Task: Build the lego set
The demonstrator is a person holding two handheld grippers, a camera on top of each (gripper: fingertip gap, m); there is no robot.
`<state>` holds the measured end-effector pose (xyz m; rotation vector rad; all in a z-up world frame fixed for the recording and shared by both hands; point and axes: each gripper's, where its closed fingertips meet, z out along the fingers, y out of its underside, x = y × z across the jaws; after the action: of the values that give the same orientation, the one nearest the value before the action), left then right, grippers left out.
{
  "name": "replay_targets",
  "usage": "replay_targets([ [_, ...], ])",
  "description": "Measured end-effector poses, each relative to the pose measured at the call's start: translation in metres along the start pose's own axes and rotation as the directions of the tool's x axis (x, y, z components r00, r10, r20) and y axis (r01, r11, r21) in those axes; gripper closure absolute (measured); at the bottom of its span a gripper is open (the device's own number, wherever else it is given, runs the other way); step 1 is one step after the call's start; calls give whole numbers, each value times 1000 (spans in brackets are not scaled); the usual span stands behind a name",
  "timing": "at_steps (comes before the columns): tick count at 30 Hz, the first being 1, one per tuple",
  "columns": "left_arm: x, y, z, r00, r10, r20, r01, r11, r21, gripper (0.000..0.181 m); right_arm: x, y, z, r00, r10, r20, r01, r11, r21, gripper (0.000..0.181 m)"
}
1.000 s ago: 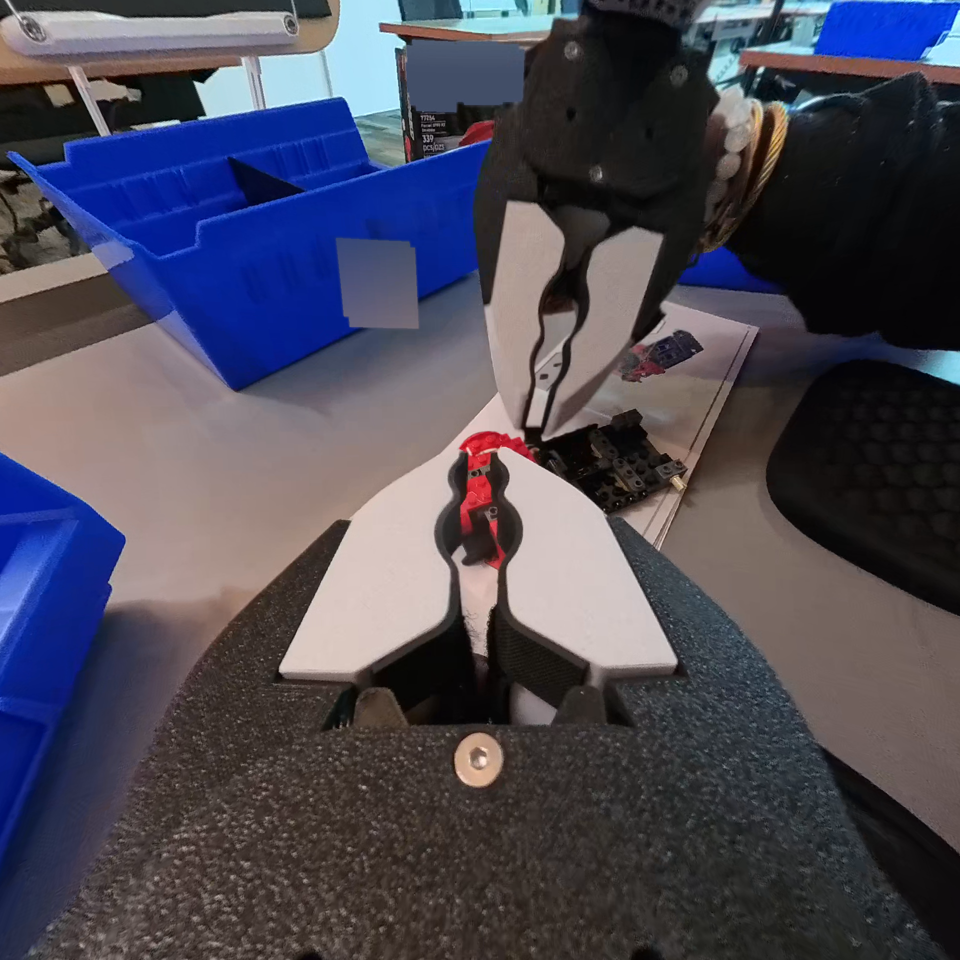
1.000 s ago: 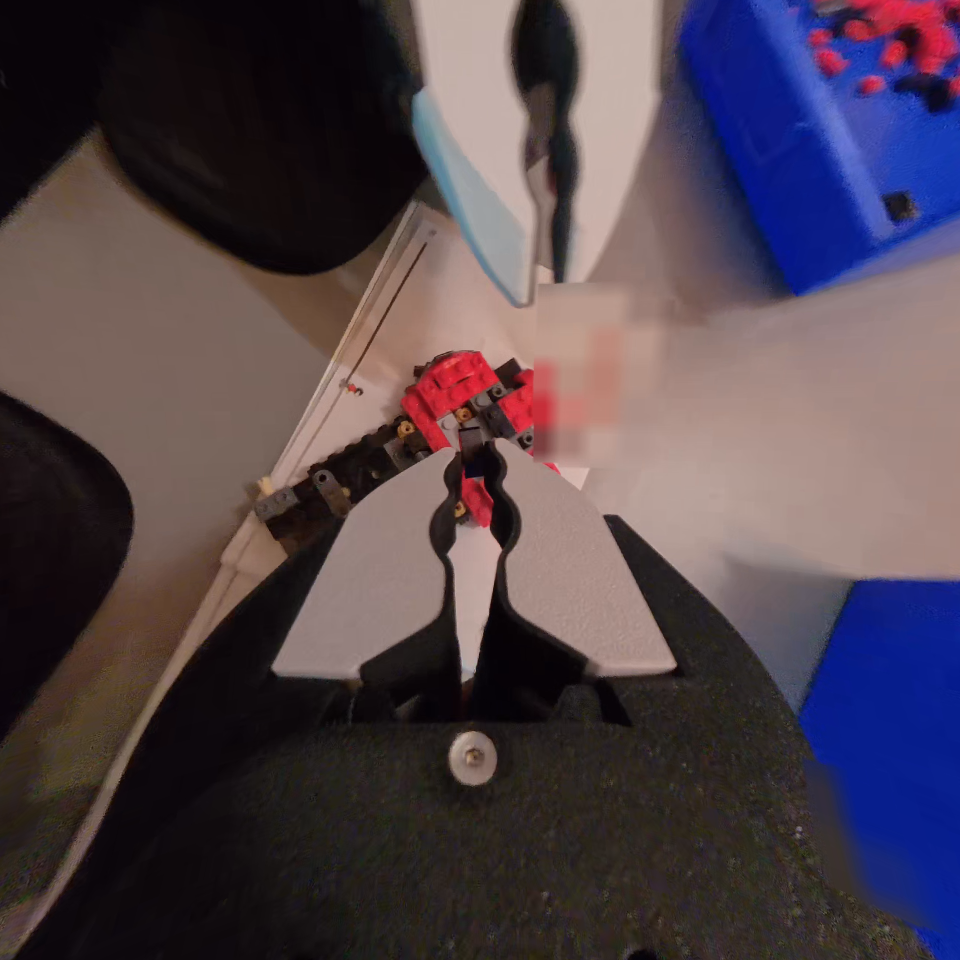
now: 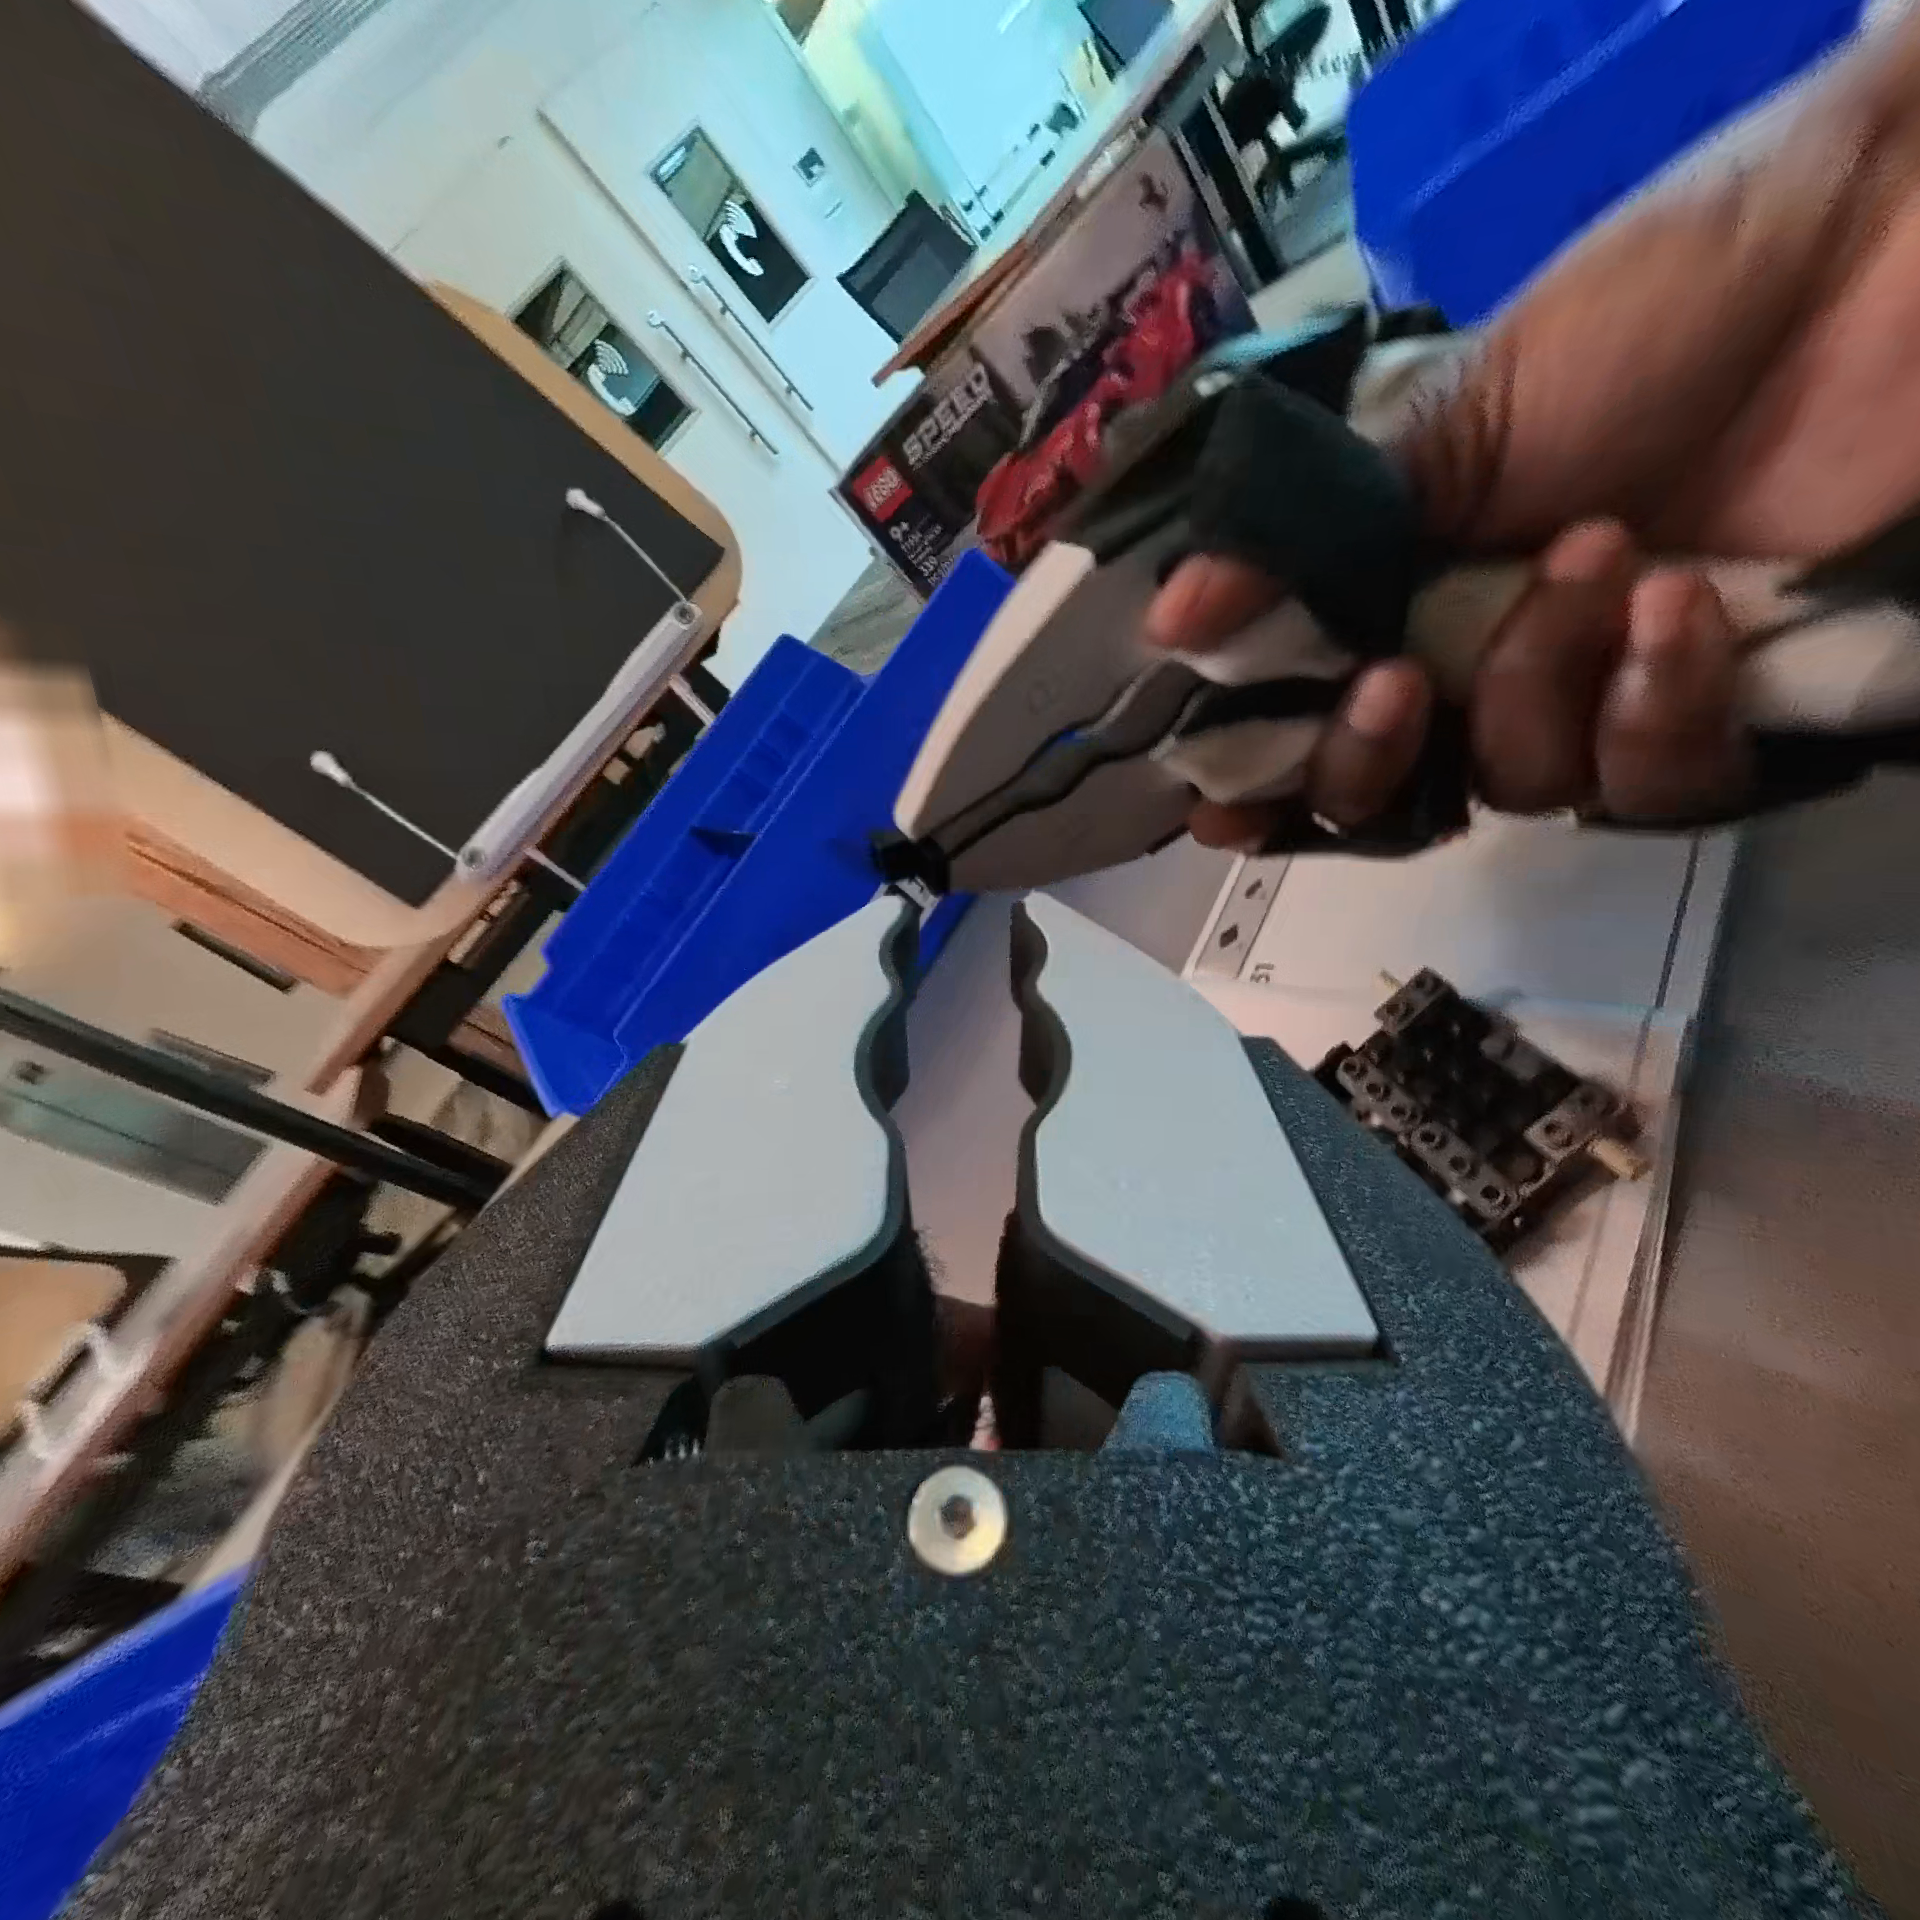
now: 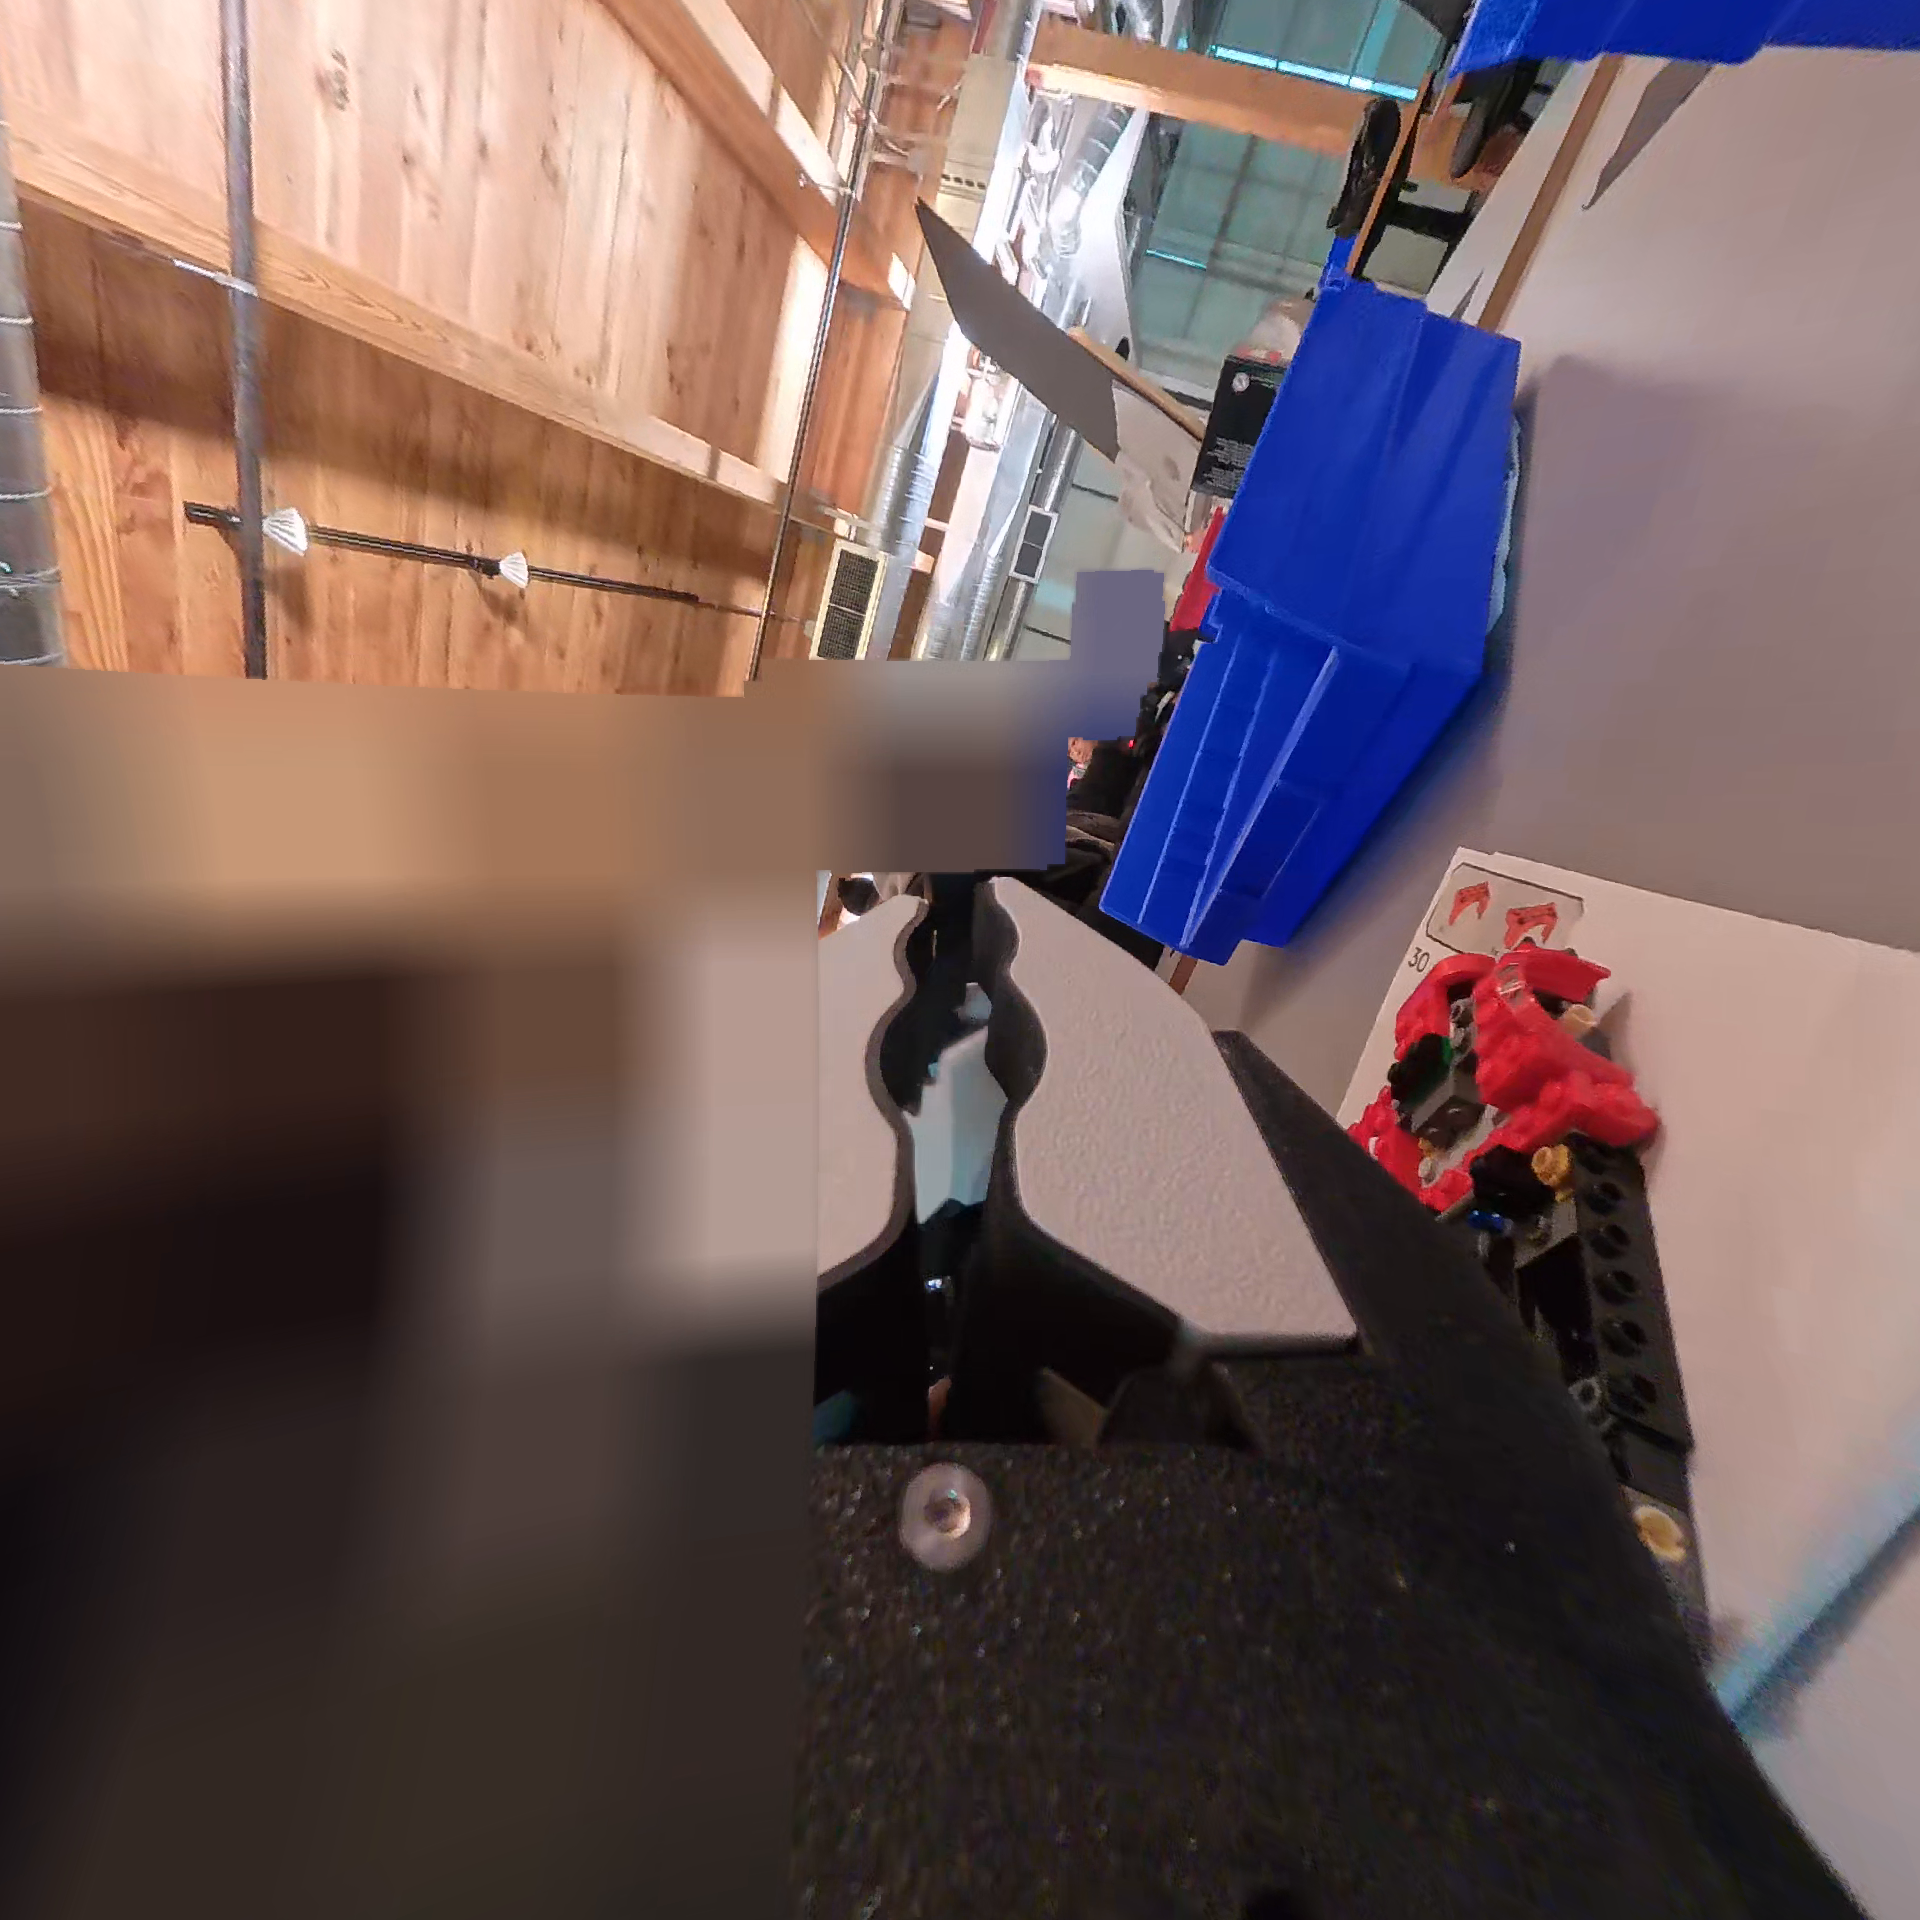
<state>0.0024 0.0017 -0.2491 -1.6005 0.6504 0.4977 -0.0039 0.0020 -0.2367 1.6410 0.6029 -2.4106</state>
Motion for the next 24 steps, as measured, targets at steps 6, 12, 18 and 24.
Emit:
replay_targets([
  [6, -10, 0, -5, 995, -90, 30, 90, 996, 19, 177, 3, 6, 9, 1000, 9, 2, -9, 1000, 20, 174],
  [12, -9, 0, -10, 945, -321, -61, 324, 945, 52, 178, 1, 10, 8, 991, -130, -12, 129, 990, -59, 172],
  [18, -27, -10, -24, 434, -814, -386, 888, 460, 27, 179, -50, -24, -14, 548, -835, 50, 808, 513, -291, 161],
  [24, -31, -18, -28, -154, -805, -573, 984, -72, -162, 179, -55, -10, -31, -8, -921, 389, 831, -222, -509, 160],
])
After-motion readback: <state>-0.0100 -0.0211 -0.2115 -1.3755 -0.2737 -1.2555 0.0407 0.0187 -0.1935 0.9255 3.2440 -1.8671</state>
